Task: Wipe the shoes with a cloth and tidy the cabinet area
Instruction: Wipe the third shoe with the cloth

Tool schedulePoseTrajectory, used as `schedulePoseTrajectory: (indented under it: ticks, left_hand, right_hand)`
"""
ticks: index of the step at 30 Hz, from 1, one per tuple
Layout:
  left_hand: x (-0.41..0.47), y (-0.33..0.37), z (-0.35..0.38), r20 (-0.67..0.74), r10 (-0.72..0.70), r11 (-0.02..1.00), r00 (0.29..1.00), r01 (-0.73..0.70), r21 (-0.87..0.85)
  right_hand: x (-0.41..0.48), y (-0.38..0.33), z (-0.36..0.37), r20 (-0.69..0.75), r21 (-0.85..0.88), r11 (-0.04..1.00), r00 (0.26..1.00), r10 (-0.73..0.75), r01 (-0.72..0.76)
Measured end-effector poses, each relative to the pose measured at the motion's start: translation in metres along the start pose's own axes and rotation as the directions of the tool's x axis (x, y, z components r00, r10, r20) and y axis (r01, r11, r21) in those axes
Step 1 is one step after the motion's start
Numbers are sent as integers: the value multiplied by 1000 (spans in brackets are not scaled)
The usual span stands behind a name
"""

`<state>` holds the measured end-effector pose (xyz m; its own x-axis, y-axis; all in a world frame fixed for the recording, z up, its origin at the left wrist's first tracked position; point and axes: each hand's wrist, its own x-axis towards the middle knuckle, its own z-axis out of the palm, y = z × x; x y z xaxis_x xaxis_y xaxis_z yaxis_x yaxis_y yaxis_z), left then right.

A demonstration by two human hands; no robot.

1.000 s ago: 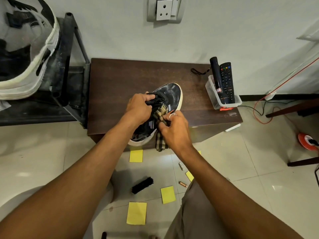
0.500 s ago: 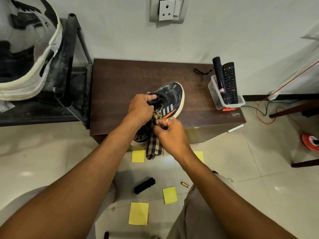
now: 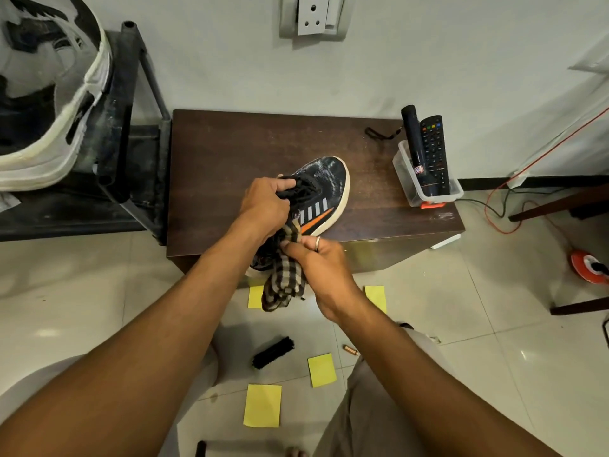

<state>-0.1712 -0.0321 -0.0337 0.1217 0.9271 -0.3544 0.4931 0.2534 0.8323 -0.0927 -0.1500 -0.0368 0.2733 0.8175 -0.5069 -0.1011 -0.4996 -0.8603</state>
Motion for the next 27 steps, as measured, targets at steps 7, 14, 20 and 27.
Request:
schedulePoseTrajectory:
  ticks: [7, 14, 20, 27]
  left_hand:
    - [-3, 2, -1, -4, -1, 1000, 1000, 1, 0]
    - [-6, -2, 0, 17, 62, 995, 998, -63, 80]
    - [0, -4, 7, -37, 58, 989, 998, -53, 137]
    - [-2, -4, 6, 6, 86, 981, 996, -85, 174]
  right_hand:
    - [4, 1, -14, 6, -586, 753, 931, -364, 298]
    - [59, -32, -38, -52, -920, 353, 839, -541, 170]
    - [82, -44, -39, -28, -885, 432, 903, -429, 177]
    - [76, -57, -46, 186, -918, 269, 914, -360, 293]
